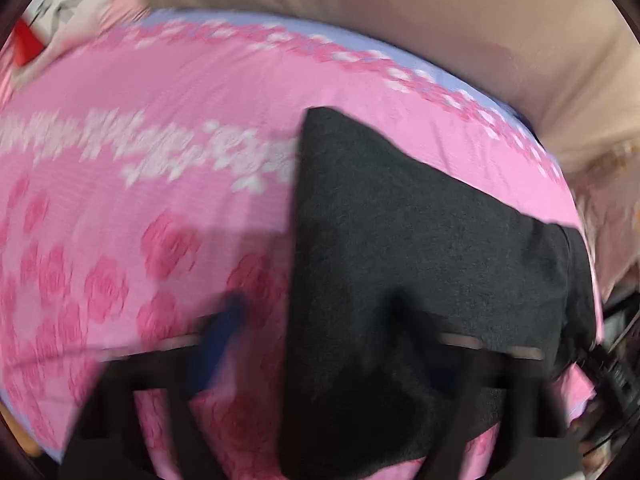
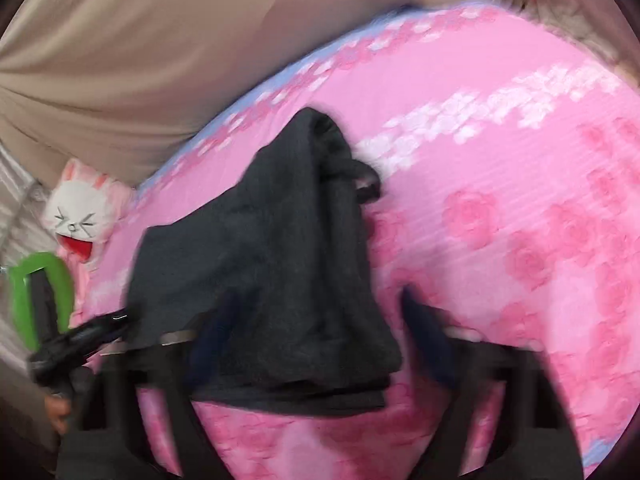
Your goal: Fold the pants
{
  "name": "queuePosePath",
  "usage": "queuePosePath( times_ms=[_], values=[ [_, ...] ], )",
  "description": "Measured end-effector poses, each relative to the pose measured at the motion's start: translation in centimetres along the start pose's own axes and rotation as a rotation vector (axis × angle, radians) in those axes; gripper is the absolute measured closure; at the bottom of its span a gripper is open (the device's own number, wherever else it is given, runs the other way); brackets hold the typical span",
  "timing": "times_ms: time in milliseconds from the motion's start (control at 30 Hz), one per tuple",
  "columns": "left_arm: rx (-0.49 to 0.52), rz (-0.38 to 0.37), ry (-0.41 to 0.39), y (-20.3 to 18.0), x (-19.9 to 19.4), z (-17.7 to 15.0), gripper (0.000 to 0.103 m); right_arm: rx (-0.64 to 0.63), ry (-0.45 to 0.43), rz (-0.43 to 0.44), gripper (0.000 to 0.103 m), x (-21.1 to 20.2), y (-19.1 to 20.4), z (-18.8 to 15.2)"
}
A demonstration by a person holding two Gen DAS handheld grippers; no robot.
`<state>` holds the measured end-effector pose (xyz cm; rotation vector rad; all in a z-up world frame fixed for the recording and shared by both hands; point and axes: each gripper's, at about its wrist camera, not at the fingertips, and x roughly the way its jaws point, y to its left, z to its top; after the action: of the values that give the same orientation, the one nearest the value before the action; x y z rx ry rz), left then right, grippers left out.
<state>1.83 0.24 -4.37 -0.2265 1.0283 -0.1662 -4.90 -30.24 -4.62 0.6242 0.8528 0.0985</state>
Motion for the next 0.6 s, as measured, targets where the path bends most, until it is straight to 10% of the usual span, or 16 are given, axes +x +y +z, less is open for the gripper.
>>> queuePosePath(
  times_ms=[167,267,367,467,600],
  values=[
    [-0.021,-0.095,-0.001,1.3,-3.4,3.1,0.094,-0.044,-0.048,0.050,0.074,-2.9,3.9,0.1],
    [-0.001,-0.007,-0.005,2.5,-4.1,2.7,0.094,-0.113,-0.013,0.056,0.066,-3.1,5.3,-1.8],
    [0.011,0.079,0.079,3.8,-1.5,1.1,0.082,-0.162,-0.028,-0.168,0.048,-2.6,4.0,-3.6],
    [0.025,0.127,-0.014,3.1,-3.7,0.4,0.078,-0.189,-0.162,-0.169,0.055,-5.8,5.7,-2.7],
    [0.122,0.170,-0.157,-0.6,-6.5,0.2,0.033,-0.352,-0.207,-0.098,0.057,-5.6,11.5,-1.1]
  ],
)
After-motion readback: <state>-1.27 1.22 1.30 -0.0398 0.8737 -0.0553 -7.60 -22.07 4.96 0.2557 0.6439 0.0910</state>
